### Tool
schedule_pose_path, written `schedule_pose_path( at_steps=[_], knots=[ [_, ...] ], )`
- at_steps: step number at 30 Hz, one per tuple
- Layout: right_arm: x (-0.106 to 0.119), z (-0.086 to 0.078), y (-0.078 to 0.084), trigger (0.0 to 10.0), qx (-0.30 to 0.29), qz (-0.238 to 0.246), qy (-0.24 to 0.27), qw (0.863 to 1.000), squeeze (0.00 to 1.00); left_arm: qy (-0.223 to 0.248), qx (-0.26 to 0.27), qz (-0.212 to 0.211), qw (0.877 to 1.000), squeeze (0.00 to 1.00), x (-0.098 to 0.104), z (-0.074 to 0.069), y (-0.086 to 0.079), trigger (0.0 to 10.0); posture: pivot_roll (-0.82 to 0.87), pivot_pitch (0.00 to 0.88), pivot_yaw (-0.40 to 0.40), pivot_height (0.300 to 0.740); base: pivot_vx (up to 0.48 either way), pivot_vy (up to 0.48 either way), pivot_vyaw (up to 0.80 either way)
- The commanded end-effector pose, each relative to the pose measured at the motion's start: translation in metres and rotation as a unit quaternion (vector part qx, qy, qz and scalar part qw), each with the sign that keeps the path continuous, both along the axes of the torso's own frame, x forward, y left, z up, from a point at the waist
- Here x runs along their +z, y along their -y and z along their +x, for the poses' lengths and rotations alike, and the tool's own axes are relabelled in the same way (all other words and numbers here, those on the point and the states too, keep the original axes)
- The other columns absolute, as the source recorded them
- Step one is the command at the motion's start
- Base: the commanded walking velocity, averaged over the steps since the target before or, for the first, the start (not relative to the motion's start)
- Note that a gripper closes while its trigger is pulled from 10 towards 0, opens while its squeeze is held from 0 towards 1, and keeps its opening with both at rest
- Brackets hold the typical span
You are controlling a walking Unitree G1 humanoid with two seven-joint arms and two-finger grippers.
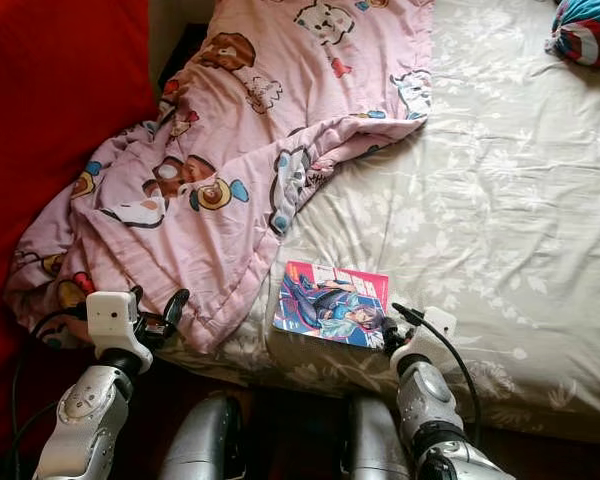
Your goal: Clean up the room
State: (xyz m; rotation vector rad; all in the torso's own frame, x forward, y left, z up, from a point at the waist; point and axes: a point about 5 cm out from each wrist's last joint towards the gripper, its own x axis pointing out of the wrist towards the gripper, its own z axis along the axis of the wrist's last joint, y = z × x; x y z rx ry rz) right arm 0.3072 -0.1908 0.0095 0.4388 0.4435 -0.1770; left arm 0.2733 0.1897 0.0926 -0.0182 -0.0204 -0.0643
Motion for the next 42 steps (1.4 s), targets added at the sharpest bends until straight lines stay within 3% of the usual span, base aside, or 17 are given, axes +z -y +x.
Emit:
schedule_pose_path(
  at_steps=[1, 8, 9, 10, 11, 12, 13, 14, 23, 24, 25, 26, 42],
  knots=[
    [-0.013, -0.011, -0.003, 10.0, -0.001, 0.007, -0.032, 0.999, 0.0, -0.012, 0.001, 0.018, 1.0, 0.0, -0.004, -0.007, -0.004, 10.0, 0.12, 0.331, 0.067, 0.647, 0.0, 0.0, 0.0],
    [-0.016, -0.014, -0.003, 10.0, -0.007, 0.016, -0.039, 0.999, 0.0, -0.01, -0.006, 0.029, 1.0, 0.0, -0.001, -0.012, -0.003, 10.0, 0.14, 0.339, 0.074, 0.647, 0.0, 0.0, 0.0],
    [-0.016, -0.013, -0.003, 4.9, -0.007, 0.014, -0.039, 0.999, 0.0, -0.01, -0.005, 0.031, 0.999, 0.0, 0.0, -0.013, -0.005, 10.0, 0.14, 0.342, 0.075, 0.647, 0.0, 0.0, 0.0],
    [-0.015, -0.013, -0.004, 0.5, -0.008, 0.014, -0.039, 0.999, 0.0, -0.01, -0.004, 0.032, 0.999, 0.0, 0.0, -0.014, -0.006, 10.0, 0.14, 0.346, 0.076, 0.647, 0.0, 0.0, 0.0],
    [-0.015, -0.013, -0.004, 0.5, -0.008, 0.014, -0.039, 0.999, 0.0, -0.011, -0.004, 0.032, 0.999, 0.0, 0.001, -0.014, -0.006, 10.0, 0.14, 0.346, 0.076, 0.647, 0.0, 0.0, 0.0],
    [-0.015, -0.013, -0.004, 1.1, -0.008, 0.013, -0.039, 0.999, 0.0, -0.011, -0.004, 0.032, 0.999, 0.0, 0.001, -0.014, -0.006, 10.0, 0.14, 0.347, 0.078, 0.647, 0.0, 0.0, 0.0],
    [-0.015, -0.012, -0.004, 2.5, -0.009, 0.013, -0.039, 0.999, 0.0, -0.011, -0.004, 0.032, 0.999, 0.0, 0.001, -0.015, -0.006, 10.0, 0.14, 0.347, 0.078, 0.647, 0.0, 0.0, 0.0],
    [-0.015, -0.012, -0.003, 10.0, -0.012, 0.012, -0.041, 0.999, 0.0, -0.013, -0.003, 0.033, 0.999, 0.0, 0.0, -0.015, -0.006, 10.0, 0.14, 0.347, 0.078, 0.647, 0.0, 0.0, 0.0],
    [-0.016, -0.014, 0.001, 10.0, -0.018, 0.008, -0.046, 0.999, 0.0, -0.021, -0.003, 0.033, 0.999, 0.0, -0.002, -0.018, -0.006, 10.0, 0.14, 0.351, 0.08, 0.647, 0.0, 0.0, 0.0],
    [-0.017, -0.015, 0.001, 6.3, -0.018, 0.007, -0.047, 0.999, 0.0, -0.022, -0.003, 0.034, 0.999, 0.0, -0.002, -0.018, -0.006, 10.0, 0.14, 0.35, 0.081, 0.647, 0.0, 0.0, 0.0],
    [-0.017, -0.015, 0.001, 6.3, -0.017, 0.007, -0.047, 0.999, 0.0, -0.022, -0.003, 0.034, 0.999, 0.0, -0.002, -0.018, -0.006, 10.0, 0.14, 0.351, 0.081, 0.647, 0.0, 0.0, 0.0],
    [-0.017, -0.015, 0.001, 0.0, -0.018, 0.007, -0.048, 0.999, 0.0, -0.024, -0.002, 0.035, 0.999, 0.0, -0.003, -0.019, -0.007, 10.0, 0.14, 0.35, 0.081, 0.647, 0.0, 0.0, 0.0],
    [-0.018, -0.016, -0.001, 0.0, -0.021, 0.007, -0.049, 0.999, 0.0, -0.032, 0.0, 0.04, 0.999, 0.0, -0.005, -0.021, -0.009, 10.0, 0.14, 0.347, 0.085, 0.647, 0.0, 0.0, 0.0]
  ],
)
